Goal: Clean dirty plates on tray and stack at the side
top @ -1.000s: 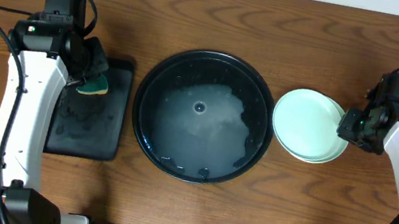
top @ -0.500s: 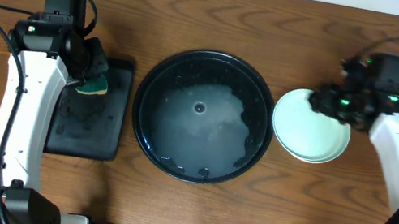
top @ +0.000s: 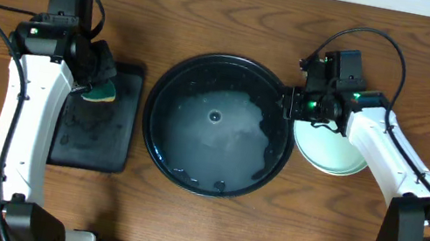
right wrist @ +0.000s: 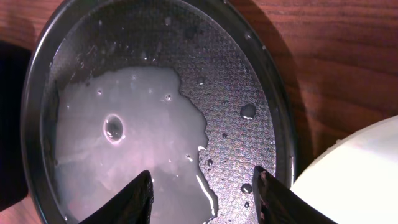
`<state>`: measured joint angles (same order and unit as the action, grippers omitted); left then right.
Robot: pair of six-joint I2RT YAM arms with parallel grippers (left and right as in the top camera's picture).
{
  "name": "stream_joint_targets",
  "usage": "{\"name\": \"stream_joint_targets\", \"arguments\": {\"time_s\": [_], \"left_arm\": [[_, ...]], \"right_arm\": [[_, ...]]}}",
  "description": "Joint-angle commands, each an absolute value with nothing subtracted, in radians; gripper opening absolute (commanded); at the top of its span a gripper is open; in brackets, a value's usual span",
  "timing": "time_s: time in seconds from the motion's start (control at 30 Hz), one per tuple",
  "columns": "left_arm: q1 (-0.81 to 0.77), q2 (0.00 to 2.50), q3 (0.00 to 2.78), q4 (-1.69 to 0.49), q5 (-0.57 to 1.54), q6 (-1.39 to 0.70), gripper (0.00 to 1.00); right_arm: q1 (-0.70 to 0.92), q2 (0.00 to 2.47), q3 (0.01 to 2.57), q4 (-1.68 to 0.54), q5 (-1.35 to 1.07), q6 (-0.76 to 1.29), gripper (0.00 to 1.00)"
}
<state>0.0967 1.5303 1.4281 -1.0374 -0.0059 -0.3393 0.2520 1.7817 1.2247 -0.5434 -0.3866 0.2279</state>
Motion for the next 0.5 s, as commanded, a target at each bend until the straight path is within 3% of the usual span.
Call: {"name": "stream_joint_targets", "arguments": {"time_s": [0.0,0.47], "left_arm": [[0.103,1.532,1.419,-1.039,-0.019,-0.329,0.07],[0.103,1.532,1.419,-1.039,-0.019,-0.329,0.08]], "right_arm": [[0.254,1.796,1.235,-0.558,-0.373,0.242,0.49],[0.253,1.802,1.235,-0.662,-0.246,0.200,0.49]]}}
